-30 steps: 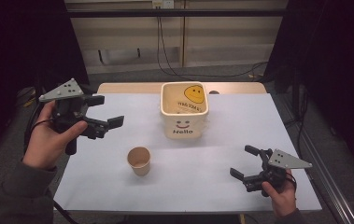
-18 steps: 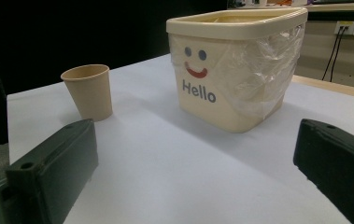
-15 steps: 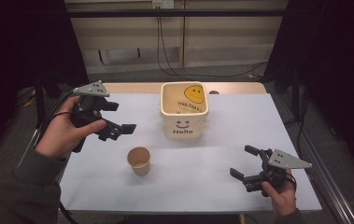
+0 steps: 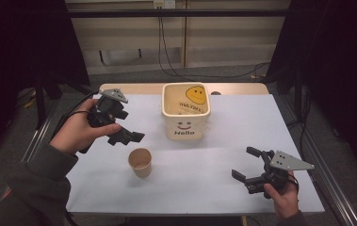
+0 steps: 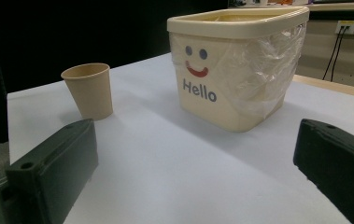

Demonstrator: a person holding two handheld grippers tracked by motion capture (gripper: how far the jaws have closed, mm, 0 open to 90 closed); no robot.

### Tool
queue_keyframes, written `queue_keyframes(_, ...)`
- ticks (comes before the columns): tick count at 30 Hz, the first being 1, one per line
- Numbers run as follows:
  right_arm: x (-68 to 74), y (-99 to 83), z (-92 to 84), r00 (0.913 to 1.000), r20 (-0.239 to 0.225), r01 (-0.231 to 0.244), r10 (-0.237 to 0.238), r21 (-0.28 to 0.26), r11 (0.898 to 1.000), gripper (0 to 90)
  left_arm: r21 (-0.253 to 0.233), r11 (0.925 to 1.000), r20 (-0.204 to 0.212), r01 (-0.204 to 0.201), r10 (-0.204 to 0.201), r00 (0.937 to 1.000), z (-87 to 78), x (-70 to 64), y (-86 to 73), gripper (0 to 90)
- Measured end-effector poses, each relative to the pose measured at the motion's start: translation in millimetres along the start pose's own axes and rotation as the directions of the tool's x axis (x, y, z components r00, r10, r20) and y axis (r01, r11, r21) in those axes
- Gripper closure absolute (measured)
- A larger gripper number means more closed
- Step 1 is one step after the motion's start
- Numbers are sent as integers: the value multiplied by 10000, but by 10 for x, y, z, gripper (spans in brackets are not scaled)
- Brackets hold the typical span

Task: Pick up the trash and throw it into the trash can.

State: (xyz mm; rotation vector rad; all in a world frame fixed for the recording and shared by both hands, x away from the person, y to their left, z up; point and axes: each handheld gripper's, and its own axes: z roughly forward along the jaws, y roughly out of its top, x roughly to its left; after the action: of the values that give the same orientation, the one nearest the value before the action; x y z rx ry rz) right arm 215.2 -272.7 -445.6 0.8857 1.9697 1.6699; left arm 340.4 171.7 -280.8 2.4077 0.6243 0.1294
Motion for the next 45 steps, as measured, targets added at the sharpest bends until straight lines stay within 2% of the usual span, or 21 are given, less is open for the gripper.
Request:
queue_keyframes(2,-1,0,0,10000,-4,-4,4,-5,10000,0,-20,9993,51,367,-367,9993,54,-23,1,30)
queue_keyframes(3,0,0,0,10000,2,2,-2,-13,10000,0,374,9993,98,-20,16,10000,56,-2,6,30)
queue_keyframes(10,1,0,0,10000,7,9,-9,14,10000,0,1145,9934,163,-109,91,9998,182,-2,11,31)
queue_keyframes(11,3,0,2,10000,42,4,-4,5,10000,0,1143,9934,234,13,-40,9997,205,-9,9,31)
queue_keyframes(14,4,0,3,10000,21,2,-2,1,10000,0,1468,9891,370,53,-109,9993,263,-16,7,31)
queue_keyframes(15,4,0,3,10000,28,1,-1,2,10000,0,1737,9847,432,-148,74,9990,278,-9,13,31)
queue_keyframes(16,3,0,3,10000,37,4,-4,7,10000,0,1604,9870,399,74,-140,9991,304,-26,6,31)
queue_keyframes(17,1,0,1,10000,1,7,-7,15,10000,0,1825,9831,483,-114,27,9988,313,-17,12,31)
queue_keyframes(18,3,0,1,10000,59,7,-7,-3,10000,0,1635,9862,385,254,-321,9987,348,-44,6,30)
queue_keyframes(19,-1,0,1,10000,4,15,-15,-12,10000,0,1893,9819,484,-46,-46,9988,355,-27,12,30)
queue_keyframes(21,1,1,-1,10000,30,8,-8,-2,10000,0,2144,9765,528,-196,85,9986,390,-26,13,30)
queue_keyframes(27,0,1,2,10000,-9,21,-21,-18,10000,0,2344,9721,509,95,-220,9985,517,-36,-8,30)
queue_keyframes(30,-2,2,-2,10000,28,20,-20,-22,10000,0,2757,9612,628,-70,-107,9980,563,-23,-17,30)
queue_keyframes(31,-2,2,-1,10000,30,19,-19,-23,10000,0,2692,9630,630,75,-254,9977,590,-34,-30,30)
queue_keyframes(34,-1,2,-3,10000,29,2,-2,-22,10000,0,3019,9533,673,76,-292,9973,633,-40,-43,30)
queue_keyframes(35,-1,2,-3,10000,29,2,-2,-22,10000,0,2922,9563,690,69,-282,9972,652,-41,-56,30)
queue_keyframes(36,-1,2,-3,10000,29,5,-5,-23,10000,0,3130,9497,732,43,-287,9969,659,-36,-52,30)
queue_keyframes(38,-1,2,-3,10000,28,-2,2,-22,10000,0,3124,9498,671,179,-408,9969,692,-41,-73,30)
queue_keyframes(42,-2,2,-1,10000,13,11,-11,-23,10000,0,3469,9377,696,186,-455,9965,730,-37,-92,30)
queue_keyframes(44,-1,1,1,10000,-25,12,-12,-19,10000,0,3473,9374,646,246,-501,9967,763,-34,-114,30)
queue_keyframes(45,-1,1,1,10000,-22,21,-21,-14,10000,0,3680,9295,685,230,-518,9963,765,-28,-110,31)
